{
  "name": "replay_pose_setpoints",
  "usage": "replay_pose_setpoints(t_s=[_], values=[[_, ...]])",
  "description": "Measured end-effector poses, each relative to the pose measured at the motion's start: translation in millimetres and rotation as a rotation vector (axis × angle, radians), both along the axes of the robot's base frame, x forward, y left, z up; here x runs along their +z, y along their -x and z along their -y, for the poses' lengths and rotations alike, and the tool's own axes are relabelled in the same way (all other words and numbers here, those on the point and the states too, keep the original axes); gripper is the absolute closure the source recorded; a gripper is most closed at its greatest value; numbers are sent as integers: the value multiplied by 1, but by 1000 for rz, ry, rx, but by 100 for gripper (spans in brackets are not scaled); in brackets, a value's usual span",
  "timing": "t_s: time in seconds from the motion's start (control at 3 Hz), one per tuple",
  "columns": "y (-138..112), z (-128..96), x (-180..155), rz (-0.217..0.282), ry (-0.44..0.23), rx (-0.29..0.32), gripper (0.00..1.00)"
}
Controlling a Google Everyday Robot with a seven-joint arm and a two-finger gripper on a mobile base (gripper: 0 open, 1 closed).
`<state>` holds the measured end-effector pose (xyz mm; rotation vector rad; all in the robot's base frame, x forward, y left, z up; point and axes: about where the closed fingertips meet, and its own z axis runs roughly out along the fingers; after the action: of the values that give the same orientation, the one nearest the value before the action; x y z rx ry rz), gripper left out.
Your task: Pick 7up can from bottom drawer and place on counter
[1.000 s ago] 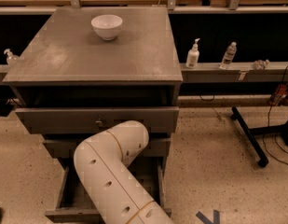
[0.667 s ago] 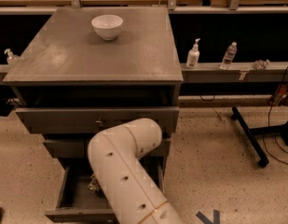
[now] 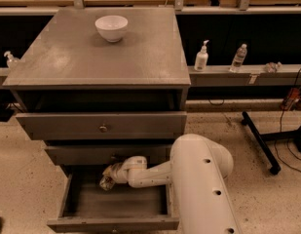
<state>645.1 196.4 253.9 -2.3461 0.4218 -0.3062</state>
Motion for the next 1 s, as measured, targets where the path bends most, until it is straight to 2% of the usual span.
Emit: replay_pose_setpoints(t_s=[0.33,0.67,1.0], values=[[2,0,1,-1,-10,3,100],[18,0,13,-14,-102,30,100],[60,8,26,-3,-180,73,100]])
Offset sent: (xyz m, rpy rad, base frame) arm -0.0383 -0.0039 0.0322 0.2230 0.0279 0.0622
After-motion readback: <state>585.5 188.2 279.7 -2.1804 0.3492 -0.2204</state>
